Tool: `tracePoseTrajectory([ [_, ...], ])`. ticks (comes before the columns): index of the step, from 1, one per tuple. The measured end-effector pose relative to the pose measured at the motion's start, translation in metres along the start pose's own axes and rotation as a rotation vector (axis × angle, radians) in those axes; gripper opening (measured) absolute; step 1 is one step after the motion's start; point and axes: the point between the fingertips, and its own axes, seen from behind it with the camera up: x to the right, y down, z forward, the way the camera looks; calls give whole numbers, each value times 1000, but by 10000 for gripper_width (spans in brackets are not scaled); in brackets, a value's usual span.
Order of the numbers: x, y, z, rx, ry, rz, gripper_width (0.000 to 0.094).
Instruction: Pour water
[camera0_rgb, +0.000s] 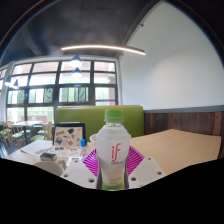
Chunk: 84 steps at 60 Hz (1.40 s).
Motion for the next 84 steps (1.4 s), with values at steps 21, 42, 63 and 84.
tracePoseTrajectory([
  [21,7,31,12,-50,-16,-44,299],
  [42,3,32,-2,-70,-30,-71,655],
  [63,7,-24,-136,-50,21,-43,827],
  [84,-89,-18,-324,-56,-107,54,823],
])
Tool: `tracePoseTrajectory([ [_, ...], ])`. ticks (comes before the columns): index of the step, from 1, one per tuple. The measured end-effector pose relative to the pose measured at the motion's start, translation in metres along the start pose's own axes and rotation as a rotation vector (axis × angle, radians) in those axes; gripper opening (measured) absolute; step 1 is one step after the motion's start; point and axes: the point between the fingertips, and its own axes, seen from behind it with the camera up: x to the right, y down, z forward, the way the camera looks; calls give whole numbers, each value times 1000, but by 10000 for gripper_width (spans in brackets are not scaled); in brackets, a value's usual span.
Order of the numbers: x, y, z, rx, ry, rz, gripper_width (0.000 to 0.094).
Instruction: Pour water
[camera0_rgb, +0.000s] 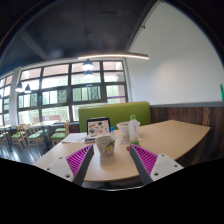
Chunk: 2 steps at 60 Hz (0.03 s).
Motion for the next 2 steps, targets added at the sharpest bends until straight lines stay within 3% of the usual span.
tracePoseTrajectory([
  [2,-7,1,-8,-5,5,2,823],
])
